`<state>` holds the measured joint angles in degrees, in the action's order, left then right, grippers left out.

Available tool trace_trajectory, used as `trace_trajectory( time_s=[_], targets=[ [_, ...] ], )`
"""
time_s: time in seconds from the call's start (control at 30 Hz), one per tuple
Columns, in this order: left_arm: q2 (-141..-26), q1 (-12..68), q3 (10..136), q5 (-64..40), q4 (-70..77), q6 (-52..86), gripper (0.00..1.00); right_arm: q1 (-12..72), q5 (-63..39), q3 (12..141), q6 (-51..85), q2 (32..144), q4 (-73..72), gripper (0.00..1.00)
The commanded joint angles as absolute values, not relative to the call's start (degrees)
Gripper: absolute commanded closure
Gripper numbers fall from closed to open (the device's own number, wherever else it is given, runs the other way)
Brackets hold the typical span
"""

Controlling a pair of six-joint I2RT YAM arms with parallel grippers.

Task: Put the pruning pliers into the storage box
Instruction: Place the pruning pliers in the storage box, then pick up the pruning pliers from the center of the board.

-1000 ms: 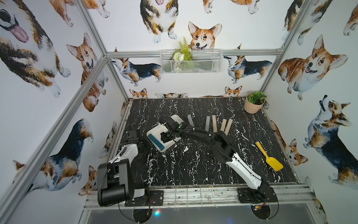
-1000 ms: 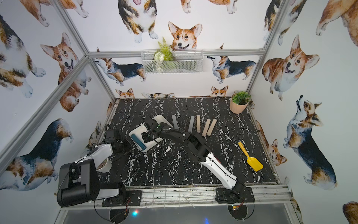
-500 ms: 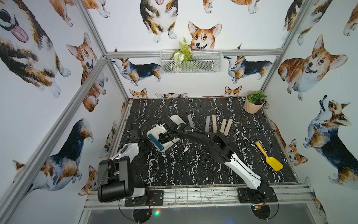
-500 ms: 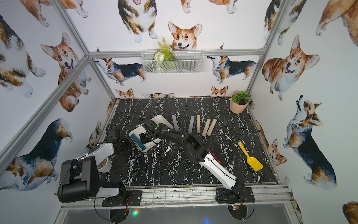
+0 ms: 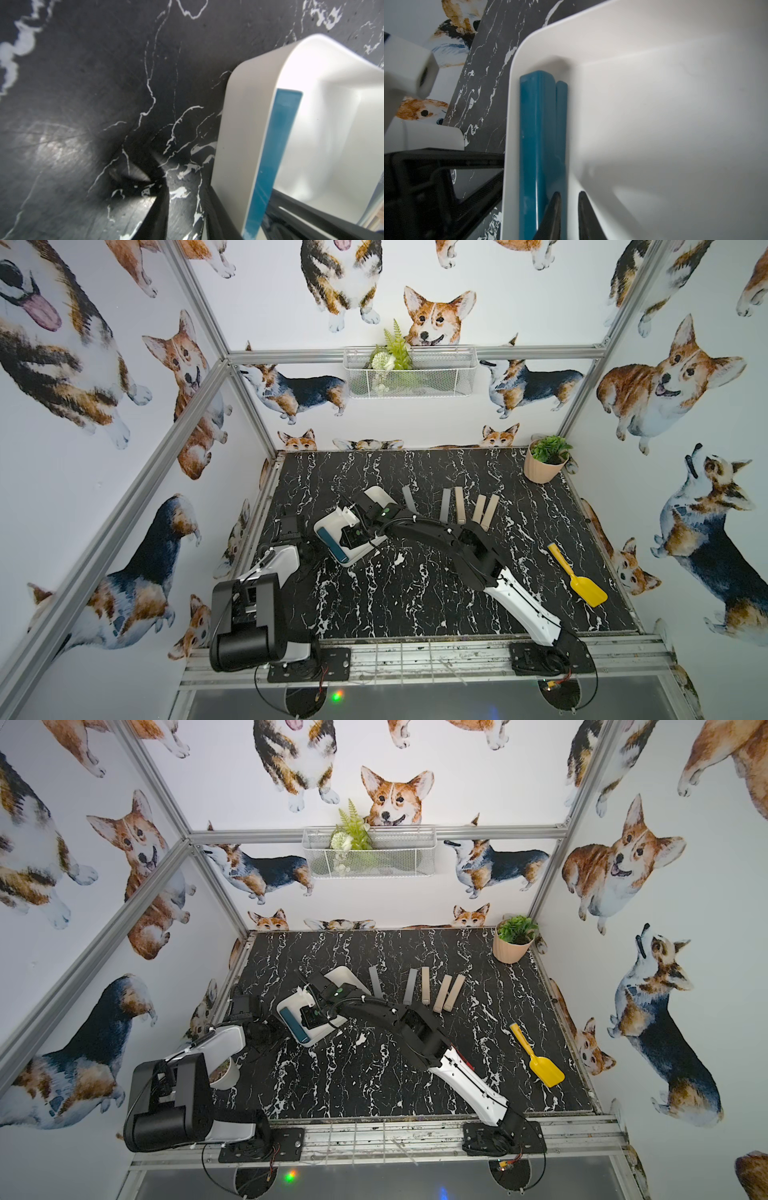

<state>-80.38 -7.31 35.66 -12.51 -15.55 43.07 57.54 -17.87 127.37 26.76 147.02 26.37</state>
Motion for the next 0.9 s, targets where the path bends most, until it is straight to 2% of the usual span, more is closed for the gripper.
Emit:
trace_trajectory(
  time_s=[0.0,0.23,0.4,0.6,0.73,0.87],
  targets=[
    [-79.8,-7.2,35.6,-12.7,-15.1,43.2,0.68,55.8,-14.6,124.9,25.6,143.3,26.3,0.72],
    [-78.9,-7.1,35.7,-12.7,-15.6,43.0,0.68,51.8,-9.4,114.0,22.2,131.0,27.6,0.57],
    [-78.5,-7.1,35.6,-12.7,-15.8,42.6,0.68,51.4,2.2,104.4,20.2,121.9,33.4,0.55],
    [-78.7,-7.0,35.9,-13.0,-16.1,42.0,0.68,51.4,13.5,85.1,31.2,108.4,35.8,0.54],
    [-79.3,-6.9,36.0,-13.7,-15.7,42.0,0.68,51.4,15.1,71.4,39.3,99.5,33.0,0.52],
    [-79.5,-6.9,35.6,-14.2,-14.9,42.2,0.68,51.4,17.0,64.0,43.4,93.3,32.2,0.52]
  ],
)
